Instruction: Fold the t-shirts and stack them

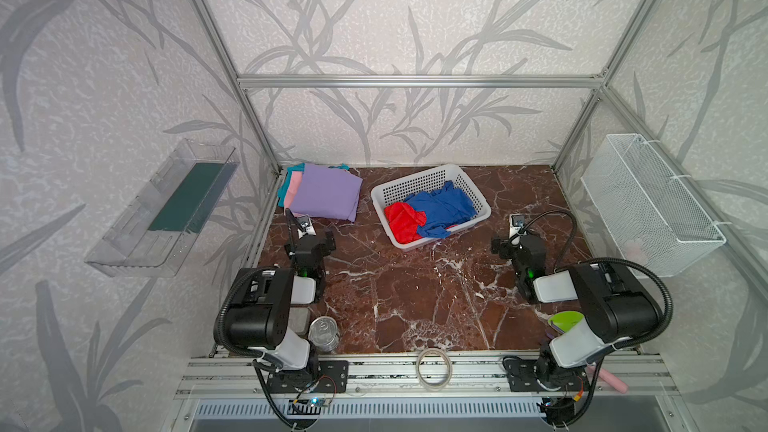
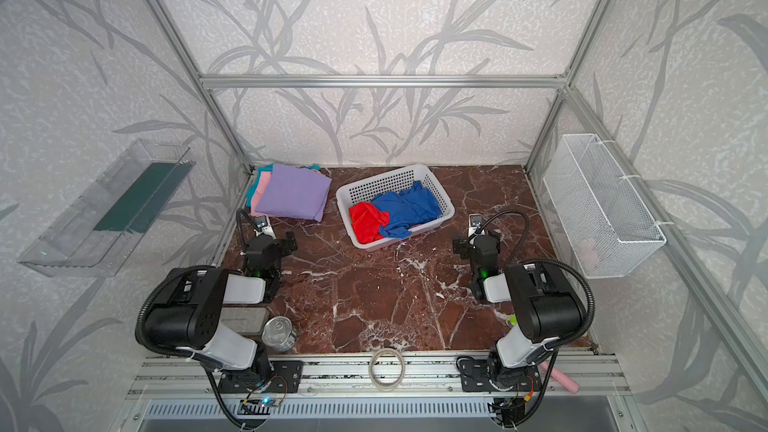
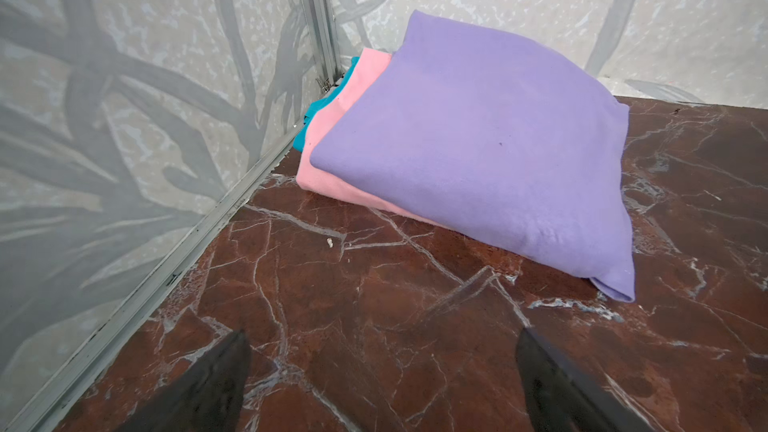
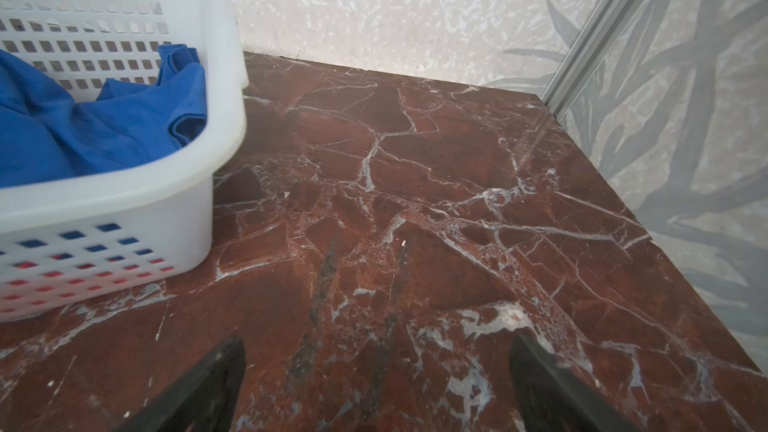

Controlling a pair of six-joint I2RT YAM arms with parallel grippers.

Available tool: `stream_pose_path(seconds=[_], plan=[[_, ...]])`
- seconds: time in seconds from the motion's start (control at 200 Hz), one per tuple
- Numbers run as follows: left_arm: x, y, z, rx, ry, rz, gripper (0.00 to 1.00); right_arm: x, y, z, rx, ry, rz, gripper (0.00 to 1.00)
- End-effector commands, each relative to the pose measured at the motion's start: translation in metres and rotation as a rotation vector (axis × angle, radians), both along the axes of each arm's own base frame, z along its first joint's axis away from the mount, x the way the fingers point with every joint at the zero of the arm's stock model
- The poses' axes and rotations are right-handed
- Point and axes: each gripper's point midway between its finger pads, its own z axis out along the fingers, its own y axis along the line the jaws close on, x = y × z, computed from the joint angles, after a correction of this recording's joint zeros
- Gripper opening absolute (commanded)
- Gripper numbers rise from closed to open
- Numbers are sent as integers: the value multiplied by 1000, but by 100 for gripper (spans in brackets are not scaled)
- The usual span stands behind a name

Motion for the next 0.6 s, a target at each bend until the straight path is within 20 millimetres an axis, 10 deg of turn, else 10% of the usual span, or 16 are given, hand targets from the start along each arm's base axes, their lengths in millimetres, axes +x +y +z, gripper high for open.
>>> stream_pose_path(seconds=[0.0, 0.595], plan=[[6, -1, 8, 11, -27, -6, 99, 6, 3, 14, 22, -37, 13, 99], [6, -1, 8, 11, -26, -6, 99, 1, -14, 16, 42, -64, -78, 99]])
